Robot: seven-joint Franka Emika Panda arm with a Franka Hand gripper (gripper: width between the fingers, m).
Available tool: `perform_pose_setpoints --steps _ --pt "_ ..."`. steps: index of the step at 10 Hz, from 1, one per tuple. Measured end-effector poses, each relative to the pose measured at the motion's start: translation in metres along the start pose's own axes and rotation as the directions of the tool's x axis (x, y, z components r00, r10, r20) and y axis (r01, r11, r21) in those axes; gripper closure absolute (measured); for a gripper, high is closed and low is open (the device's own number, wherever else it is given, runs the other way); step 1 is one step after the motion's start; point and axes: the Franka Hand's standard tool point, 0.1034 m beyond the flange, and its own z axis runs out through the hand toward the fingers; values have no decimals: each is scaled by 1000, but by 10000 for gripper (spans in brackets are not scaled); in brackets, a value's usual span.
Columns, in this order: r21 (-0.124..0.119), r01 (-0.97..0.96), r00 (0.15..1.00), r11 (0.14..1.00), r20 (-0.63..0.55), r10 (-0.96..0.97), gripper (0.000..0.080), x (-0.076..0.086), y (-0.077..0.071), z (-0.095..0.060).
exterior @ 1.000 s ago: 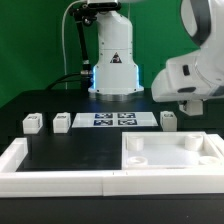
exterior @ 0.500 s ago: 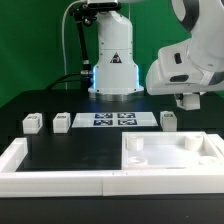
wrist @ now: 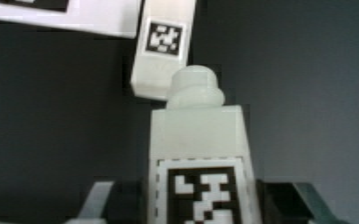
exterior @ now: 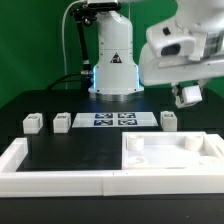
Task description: Assemble square table
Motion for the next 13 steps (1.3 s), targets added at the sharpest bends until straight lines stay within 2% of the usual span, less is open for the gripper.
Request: perform_pose_setpoints --steps 1,2,3,6,8,9,10,11,12,13 --pt "-1 0 996 1000 -85 0 509 8 0 -12" --pt "-7 0 977 1000 -211 -2 509 13 1 -12" --pt "-13 -1 964 1000 -265 -3 509 6 3 -6" --pt "-18 1 889 1000 -458 -10 509 21 6 -15" --pt "-17 1 813 1000 -583 -11 509 39 9 -41" --pt "-19 3 767 1000 -642 -15 509 43 7 -48" --pt "-21 3 720 1000 -693 -17 509 42 8 -45" --pt "-21 2 741 1000 -671 -16 509 39 9 -39" --pt "-21 4 735 1000 -678 -17 509 42 8 -40" --pt "-21 8 727 1000 -686 -20 509 48 5 -35"
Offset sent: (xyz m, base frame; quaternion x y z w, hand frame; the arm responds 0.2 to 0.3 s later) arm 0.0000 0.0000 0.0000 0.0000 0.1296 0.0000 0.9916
